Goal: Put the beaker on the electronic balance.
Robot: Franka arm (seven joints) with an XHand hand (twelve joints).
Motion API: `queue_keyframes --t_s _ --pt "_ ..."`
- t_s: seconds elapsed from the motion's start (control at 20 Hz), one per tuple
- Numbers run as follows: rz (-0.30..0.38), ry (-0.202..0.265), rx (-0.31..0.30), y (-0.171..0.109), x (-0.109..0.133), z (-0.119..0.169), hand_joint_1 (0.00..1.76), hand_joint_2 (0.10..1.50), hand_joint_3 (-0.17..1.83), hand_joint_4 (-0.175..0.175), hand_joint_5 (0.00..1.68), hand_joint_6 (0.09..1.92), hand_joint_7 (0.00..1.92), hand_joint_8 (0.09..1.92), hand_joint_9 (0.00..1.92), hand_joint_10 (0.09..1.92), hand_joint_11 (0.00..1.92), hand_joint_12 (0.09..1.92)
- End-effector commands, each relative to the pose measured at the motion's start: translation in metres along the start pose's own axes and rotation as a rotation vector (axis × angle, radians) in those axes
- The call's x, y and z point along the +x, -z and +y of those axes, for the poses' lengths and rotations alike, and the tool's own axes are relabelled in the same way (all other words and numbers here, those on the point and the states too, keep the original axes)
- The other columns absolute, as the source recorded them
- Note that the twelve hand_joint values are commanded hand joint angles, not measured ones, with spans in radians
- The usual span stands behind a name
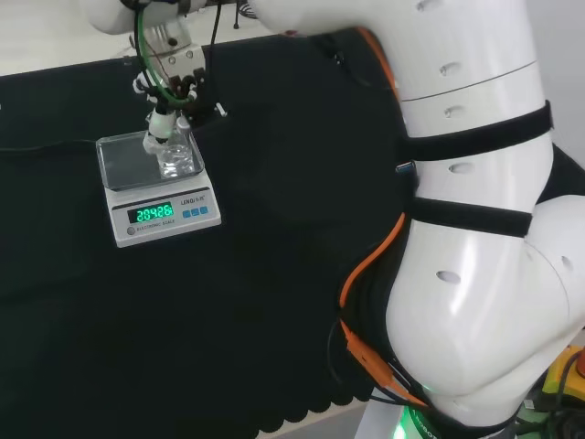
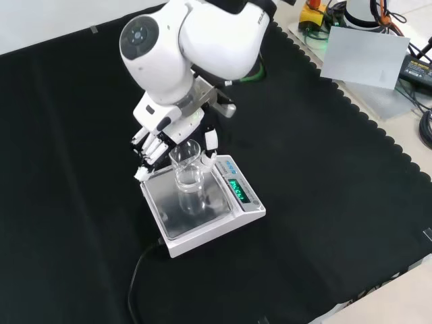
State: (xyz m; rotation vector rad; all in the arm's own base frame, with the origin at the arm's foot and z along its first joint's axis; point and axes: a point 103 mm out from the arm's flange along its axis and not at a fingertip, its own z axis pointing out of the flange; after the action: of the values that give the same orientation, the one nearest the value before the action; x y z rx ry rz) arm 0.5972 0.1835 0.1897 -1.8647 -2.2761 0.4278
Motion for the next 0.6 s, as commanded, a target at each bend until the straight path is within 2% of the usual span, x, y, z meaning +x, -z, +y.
queue_keyframes --t_s 0.05,0.3,0.6 --pt "0.019 -0.009 -0.018 0.009 -0.006 -0.012 0.96 0.52 0.42 -0.055 0.11 0.09 0.24 0.77 0.36 0.86 0.0 1.45" --pt "0.038 0.003 -0.018 0.011 -0.008 -0.031 0.95 0.52 0.42 -0.052 0.11 0.09 0.24 0.77 0.35 0.86 0.0 1.45" --pt "0.063 -0.029 -0.034 0.022 -0.023 -0.057 0.95 0.53 0.42 -0.051 0.12 0.09 0.24 0.77 0.35 0.86 0.0 1.45"
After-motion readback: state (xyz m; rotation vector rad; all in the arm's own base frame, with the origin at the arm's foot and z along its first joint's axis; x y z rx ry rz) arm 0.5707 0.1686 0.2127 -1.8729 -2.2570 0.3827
